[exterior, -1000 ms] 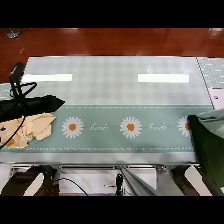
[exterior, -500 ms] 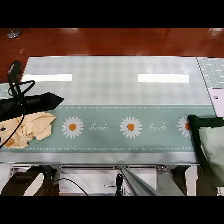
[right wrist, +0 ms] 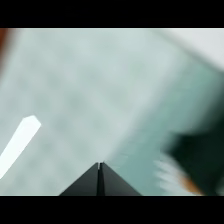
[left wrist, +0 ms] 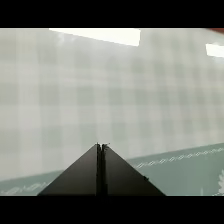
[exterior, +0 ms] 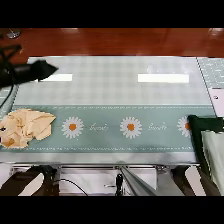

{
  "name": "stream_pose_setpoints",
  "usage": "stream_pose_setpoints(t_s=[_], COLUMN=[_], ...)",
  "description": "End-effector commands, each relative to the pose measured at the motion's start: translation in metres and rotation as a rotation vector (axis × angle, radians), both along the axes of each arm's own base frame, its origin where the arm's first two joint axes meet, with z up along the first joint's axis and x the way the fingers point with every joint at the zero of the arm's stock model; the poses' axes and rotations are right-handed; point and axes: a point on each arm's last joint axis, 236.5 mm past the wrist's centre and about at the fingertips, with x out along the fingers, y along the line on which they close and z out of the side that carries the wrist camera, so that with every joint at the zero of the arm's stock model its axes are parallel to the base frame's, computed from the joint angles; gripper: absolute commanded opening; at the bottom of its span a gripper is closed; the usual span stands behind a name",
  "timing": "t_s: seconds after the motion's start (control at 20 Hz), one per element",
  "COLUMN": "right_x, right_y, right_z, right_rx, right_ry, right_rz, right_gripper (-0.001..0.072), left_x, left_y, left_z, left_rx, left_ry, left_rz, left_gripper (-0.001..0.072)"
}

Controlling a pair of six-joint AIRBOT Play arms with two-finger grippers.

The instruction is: Fold the shirts.

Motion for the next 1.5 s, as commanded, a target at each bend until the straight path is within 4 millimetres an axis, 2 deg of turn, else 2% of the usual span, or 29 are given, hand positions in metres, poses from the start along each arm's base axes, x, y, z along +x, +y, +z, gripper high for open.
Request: stream_pose_setpoints(t_s=[0.0,0.05,0.1,0.15,0.2,0.3,0.35,0.4,0.45,0.55,1.45], right_x=[0.089,0.092,0.090,0.084,0.077,0.062,0.054,0.046,0.041,0.041,0.040], right_y=[0.104,0.133,0.153,0.166,0.173,0.180,0.183,0.183,0.182,0.180,0.177], right_z=[0.031,-0.007,-0.046,-0.086,-0.120,-0.182,-0.208,-0.226,-0.238,-0.245,-0.245], right_rx=[-0.018,-0.146,-0.255,-0.347,-0.419,-0.485,-0.481,-0.462,-0.454,-0.460,-0.468], right_ry=[-0.246,-0.114,0.022,0.163,0.274,0.451,0.524,0.594,0.642,0.665,0.673], right_rz=[0.401,0.528,0.620,0.661,0.680,0.713,0.737,0.752,0.760,0.764,0.764], right_gripper=[0.0019,0.0019,0.0019,0.0019,0.0019,0.0019,0.0019,0.0019,0.0019,0.0019,0.0019], left_x=[0.021,0.018,0.014,0.009,0.003,-0.013,-0.021,-0.028,-0.030,-0.029,-0.029], left_y=[-0.052,-0.074,-0.088,-0.089,-0.079,-0.044,-0.031,-0.022,-0.016,-0.013,-0.014], left_z=[0.065,0.062,0.039,0.004,-0.043,-0.126,-0.153,-0.171,-0.177,-0.177,-0.178], left_rx=[-0.018,0.034,0.114,0.210,0.325,0.487,0.508,0.508,0.509,0.509,0.509], left_ry=[-0.109,-0.131,-0.106,-0.034,0.071,0.278,0.357,0.407,0.427,0.429,0.430], left_rz=[-0.161,-0.236,-0.283,-0.295,-0.284,-0.237,-0.216,-0.206,-0.197,-0.191,-0.193], left_gripper=[0.0028,0.0028,0.0028,0.0028,0.0028,0.0029,0.0029,0.0029,0.0029,0.0029,0.0029])
